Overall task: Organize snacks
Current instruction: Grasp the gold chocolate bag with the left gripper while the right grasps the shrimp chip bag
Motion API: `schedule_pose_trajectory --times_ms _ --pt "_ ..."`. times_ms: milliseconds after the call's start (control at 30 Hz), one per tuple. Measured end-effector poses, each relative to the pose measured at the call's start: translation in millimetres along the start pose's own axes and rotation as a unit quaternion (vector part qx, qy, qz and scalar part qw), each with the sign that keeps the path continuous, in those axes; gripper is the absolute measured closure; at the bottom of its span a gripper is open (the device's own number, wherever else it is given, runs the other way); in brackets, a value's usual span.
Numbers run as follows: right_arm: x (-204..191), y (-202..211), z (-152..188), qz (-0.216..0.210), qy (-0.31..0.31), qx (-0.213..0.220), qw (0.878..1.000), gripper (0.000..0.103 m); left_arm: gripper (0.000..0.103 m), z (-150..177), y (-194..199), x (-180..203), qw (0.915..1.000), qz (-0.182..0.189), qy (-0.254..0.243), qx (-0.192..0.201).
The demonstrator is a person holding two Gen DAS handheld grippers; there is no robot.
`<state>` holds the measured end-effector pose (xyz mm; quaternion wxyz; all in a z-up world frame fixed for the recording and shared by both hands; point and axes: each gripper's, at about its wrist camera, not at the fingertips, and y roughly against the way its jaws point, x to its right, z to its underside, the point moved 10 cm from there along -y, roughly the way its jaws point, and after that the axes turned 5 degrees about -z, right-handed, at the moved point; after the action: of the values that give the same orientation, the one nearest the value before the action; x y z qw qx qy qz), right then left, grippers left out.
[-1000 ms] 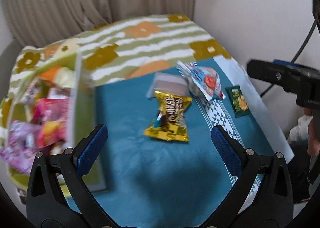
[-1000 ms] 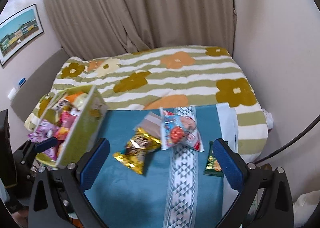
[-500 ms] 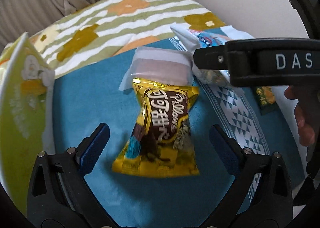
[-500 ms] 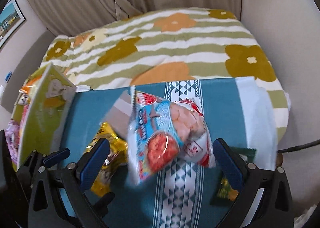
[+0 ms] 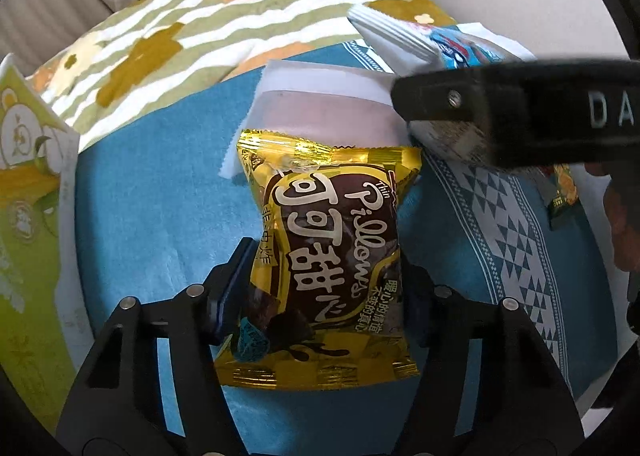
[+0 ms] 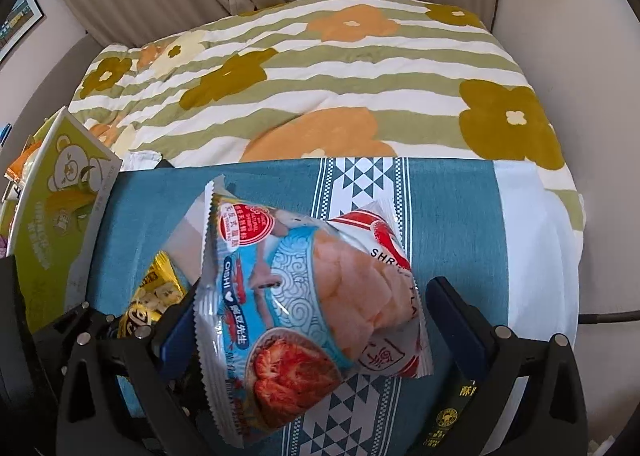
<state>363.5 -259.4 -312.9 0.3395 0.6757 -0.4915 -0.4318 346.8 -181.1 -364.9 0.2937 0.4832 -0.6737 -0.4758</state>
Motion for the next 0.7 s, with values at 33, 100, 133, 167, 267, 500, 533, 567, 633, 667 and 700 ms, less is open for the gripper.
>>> schedule_pose_trajectory --times_ms 33,100,133,167,267,500,533,567,633,667,700 --pt "0.1 -1.3 0.2 -0.003 0.001 -0.002 1.000 0.000 0.044 -0.2 0.1 -1.2 1.0000 0.001 0.000 0.000" --pt "0.0 -4.7 0.5 -0.012 0.001 -0.008 1.000 0.000 0.046 1.8 2.4 -1.6 1.0000 0.003 -0.001 0.000" --pt "0.0 -6.2 0.6 -0.018 0.000 -0.009 1.000 0.000 0.048 2.1 3.2 -1.6 1.0000 0.005 -0.002 0.000" --pt "0.2 -8.1 0.9 -0.024 -0.003 -0.011 1.000 0.000 0.049 2.1 3.8 -1.9 1.0000 0.005 -0.003 0.000" --pt "1.8 -13.4 3.5 -0.039 -0.012 -0.019 0.999 0.008 0.050 1.9 4.7 -3.1 1.0000 0.009 -0.001 0.000" --pt "4.4 -6.4 5.0 -0.038 -0.020 -0.004 0.999 0.031 0.052 3.0 10.2 -3.4 0.9999 0.010 0.004 0.006" --pt "4.8 -4.8 5.6 -0.038 -0.022 -0.002 0.999 0.031 0.052 3.0 12.5 -3.6 0.9999 0.011 0.005 0.008" --pt "5.0 -3.1 6.2 -0.037 -0.023 0.001 0.999 0.032 0.053 2.8 15.5 -3.4 0.9998 0.012 0.006 0.011" --pt "4.1 4.0 8.0 -0.036 -0.026 0.008 0.999 0.032 0.053 2.8 24.2 -3.4 0.9997 0.012 0.007 0.018" --pt "3.1 8.0 8.5 -0.038 -0.028 0.013 0.999 0.033 0.053 2.3 29.9 -3.1 0.9996 0.013 0.007 0.023" --pt "1.7 14.9 8.9 -0.039 -0.029 0.019 0.999 0.033 0.053 2.1 36.1 -2.9 0.9995 0.013 0.007 0.027"
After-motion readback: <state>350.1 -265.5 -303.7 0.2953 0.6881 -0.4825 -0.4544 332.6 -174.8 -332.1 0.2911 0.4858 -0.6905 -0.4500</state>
